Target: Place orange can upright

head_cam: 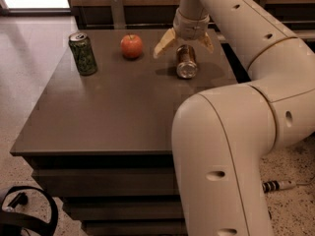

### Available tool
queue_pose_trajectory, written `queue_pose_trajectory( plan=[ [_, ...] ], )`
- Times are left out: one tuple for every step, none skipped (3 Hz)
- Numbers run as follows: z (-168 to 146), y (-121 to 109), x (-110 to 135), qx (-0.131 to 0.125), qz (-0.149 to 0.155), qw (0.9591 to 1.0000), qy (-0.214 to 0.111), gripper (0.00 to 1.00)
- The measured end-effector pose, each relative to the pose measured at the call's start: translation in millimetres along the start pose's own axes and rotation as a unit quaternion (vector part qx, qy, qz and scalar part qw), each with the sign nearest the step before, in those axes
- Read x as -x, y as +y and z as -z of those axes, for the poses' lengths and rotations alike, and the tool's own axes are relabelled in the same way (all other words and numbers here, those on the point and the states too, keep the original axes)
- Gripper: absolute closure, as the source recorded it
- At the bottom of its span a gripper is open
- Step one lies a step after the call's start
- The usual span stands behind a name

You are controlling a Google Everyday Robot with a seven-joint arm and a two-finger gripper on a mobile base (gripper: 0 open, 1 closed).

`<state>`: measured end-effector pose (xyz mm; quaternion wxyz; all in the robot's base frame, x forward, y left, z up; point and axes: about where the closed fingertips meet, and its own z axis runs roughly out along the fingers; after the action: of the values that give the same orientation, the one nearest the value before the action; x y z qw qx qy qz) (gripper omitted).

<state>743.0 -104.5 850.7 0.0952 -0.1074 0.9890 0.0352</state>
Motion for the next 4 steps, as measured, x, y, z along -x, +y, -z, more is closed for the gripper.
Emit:
queue_pose_trajectory(
  plan=[
    [-10.4, -2.5, 2.0, -0.001, -0.011, 0.9999, 0.008, 0.00],
    [-18.2, -5.2, 4.5, -0.006, -0.020, 0.9997, 0.013, 0.17],
    [-22.3, -4.2, 9.3, -0.005, -0.020, 0.9998, 0.006, 0.42],
    [-26.1, -3.3, 12.6, -0.004, -0.019, 0.9998, 0.002, 0.64]
  ],
)
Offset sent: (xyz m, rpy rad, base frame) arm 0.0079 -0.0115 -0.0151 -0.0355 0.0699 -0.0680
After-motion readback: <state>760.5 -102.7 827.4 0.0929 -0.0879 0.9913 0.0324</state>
